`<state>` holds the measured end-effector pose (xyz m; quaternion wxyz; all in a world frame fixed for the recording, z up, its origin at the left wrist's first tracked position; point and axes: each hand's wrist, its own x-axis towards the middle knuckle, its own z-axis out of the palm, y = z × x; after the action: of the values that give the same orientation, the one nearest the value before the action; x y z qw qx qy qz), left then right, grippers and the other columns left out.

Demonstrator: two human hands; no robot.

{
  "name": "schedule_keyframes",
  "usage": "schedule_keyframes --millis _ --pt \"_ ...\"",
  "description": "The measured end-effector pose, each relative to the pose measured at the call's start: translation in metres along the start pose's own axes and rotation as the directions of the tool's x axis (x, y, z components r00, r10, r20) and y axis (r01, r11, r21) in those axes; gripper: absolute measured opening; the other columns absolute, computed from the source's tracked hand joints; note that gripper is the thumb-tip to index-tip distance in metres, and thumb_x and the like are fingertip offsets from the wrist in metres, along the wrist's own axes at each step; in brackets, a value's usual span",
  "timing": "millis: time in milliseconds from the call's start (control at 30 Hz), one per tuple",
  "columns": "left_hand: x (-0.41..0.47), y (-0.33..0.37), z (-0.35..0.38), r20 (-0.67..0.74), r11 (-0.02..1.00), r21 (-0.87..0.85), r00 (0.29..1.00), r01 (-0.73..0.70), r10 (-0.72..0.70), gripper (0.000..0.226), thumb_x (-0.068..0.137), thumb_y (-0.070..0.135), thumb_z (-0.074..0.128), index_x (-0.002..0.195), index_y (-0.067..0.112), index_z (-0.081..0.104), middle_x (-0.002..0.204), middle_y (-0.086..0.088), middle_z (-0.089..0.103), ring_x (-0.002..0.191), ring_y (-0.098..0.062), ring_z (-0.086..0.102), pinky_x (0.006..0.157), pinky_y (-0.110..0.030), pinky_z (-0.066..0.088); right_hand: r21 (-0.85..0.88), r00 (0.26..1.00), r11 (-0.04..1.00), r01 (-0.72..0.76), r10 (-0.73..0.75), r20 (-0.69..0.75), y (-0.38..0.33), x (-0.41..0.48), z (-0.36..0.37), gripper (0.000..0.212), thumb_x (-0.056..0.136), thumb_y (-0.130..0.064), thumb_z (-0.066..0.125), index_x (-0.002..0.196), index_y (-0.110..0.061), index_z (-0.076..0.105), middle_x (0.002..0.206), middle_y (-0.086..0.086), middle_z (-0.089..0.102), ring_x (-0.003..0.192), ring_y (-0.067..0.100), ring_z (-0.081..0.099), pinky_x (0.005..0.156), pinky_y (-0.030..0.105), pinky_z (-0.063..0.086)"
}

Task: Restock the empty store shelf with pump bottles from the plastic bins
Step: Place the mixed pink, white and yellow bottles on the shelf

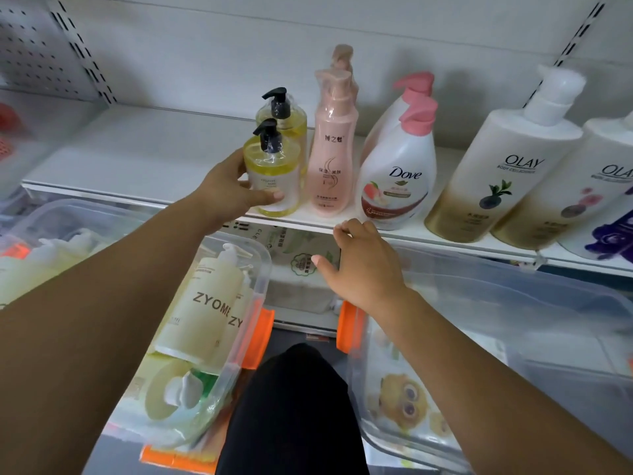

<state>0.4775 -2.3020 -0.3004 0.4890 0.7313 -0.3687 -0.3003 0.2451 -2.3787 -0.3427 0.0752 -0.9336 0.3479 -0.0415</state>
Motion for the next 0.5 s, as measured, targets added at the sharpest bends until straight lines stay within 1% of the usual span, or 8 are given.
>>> schedule_keyframes --millis 67,167,233,300,367,400,467,500 --pt "0.0 0.0 -0.001 0.004 1.0 0.018 1.0 0.011 -0.011 0.074 0.073 0.016 0.087 0.136 0.03 0.05 0.127 0.013 0.063 0.111 -0.009 0.061 0.088 -0.025 0.048 0.006 1.0 1.0 0.003 -0.003 -0.014 0.0 -0.001 0.002 0.066 0.096 -0.059 0.049 0.141 -0.011 0.052 0.136 -0.001 0.05 0.128 0.021 0.042 0.094 0.034 0.045" --pt "-0.003 -0.001 0.006 -0.069 0.997 0.062 0.997 0.034 -0.03 0.074 0.073 0.018 0.087 0.137 0.024 0.048 0.128 0.007 0.061 0.113 -0.011 0.059 0.082 -0.019 0.048 0.017 1.0 1.0 0.002 -0.001 -0.028 0.0 -0.002 0.003 0.065 0.096 -0.058 0.049 0.141 -0.011 0.052 0.138 -0.001 0.05 0.128 0.021 0.043 0.094 0.035 0.046" --pt "-0.01 -0.005 0.019 -0.175 0.987 0.146 0.984 0.072 -0.046 0.072 0.075 0.021 0.086 0.136 0.017 0.048 0.129 0.001 0.06 0.114 -0.016 0.058 0.089 -0.028 0.051 0.025 1.0 1.0 0.009 -0.009 -0.008 0.001 -0.004 0.001 0.067 0.097 -0.058 0.049 0.144 -0.011 0.049 0.143 0.0 0.047 0.132 0.021 0.041 0.1 0.035 0.045" --pt "-0.021 -0.008 0.032 -0.258 0.971 0.206 0.964 0.121 -0.066 0.07 0.078 0.024 0.083 0.137 0.013 0.047 0.133 -0.004 0.059 0.119 -0.022 0.057 0.098 -0.04 0.05 0.062 0.999 0.998 0.012 -0.015 0.048 0.003 -0.005 -0.003 0.068 0.098 -0.057 0.047 0.15 -0.012 0.043 0.154 0.0 0.041 0.14 0.023 0.035 0.112 0.036 0.036" --pt "-0.037 -0.005 0.04 -0.292 0.973 0.177 0.952 0.151 -0.095 0.071 0.081 0.024 0.08 0.14 0.009 0.044 0.138 -0.009 0.056 0.125 -0.027 0.054 0.102 -0.041 0.046 0.18 0.994 0.983 -0.027 0.008 0.106 0.007 -0.008 -0.01 0.067 0.1 -0.054 0.047 0.154 -0.014 0.039 0.162 0.001 0.034 0.149 0.024 0.029 0.123 0.037 0.023" --pt "-0.047 -0.002 0.043 -0.3 0.975 0.152 0.947 0.164 -0.113 0.073 0.082 0.024 0.079 0.143 0.008 0.041 0.141 -0.01 0.053 0.128 -0.028 0.051 0.103 -0.04 0.044 0.264 0.992 0.962 -0.068 0.038 0.117 0.009 -0.011 -0.014 0.066 0.101 -0.052 0.049 0.154 -0.014 0.039 0.164 0.001 0.033 0.15 0.023 0.028 0.125 0.037 0.02" --pt "-0.071 0.005 0.047 -0.321 0.979 0.085 0.935 0.185 -0.149 0.079 0.084 0.024 0.078 0.148 0.008 0.035 0.146 -0.011 0.048 0.132 -0.026 0.048 0.108 -0.042 0.041 0.418 0.991 0.899 -0.129 0.106 0.079 0.011 -0.024 -0.02 0.062 0.1 -0.048 0.053 0.153 -0.016 0.044 0.162 -0.001 0.037 0.149 0.019 0.033 0.124 0.036 0.024" --pt "-0.086 0.01 0.049 -0.332 0.983 0.036 0.93 0.179 -0.157 0.08 0.084 0.024 0.077 0.149 0.009 0.034 0.147 -0.011 0.048 0.132 -0.024 0.049 0.109 -0.043 0.041 0.476 0.991 0.87 -0.133 0.128 0.043 0.011 -0.032 -0.024 0.058 0.1 -0.046 0.055 0.149 -0.016 0.049 0.159 -0.001 0.042 0.147 0.018 0.037 0.122 0.035 0.027"
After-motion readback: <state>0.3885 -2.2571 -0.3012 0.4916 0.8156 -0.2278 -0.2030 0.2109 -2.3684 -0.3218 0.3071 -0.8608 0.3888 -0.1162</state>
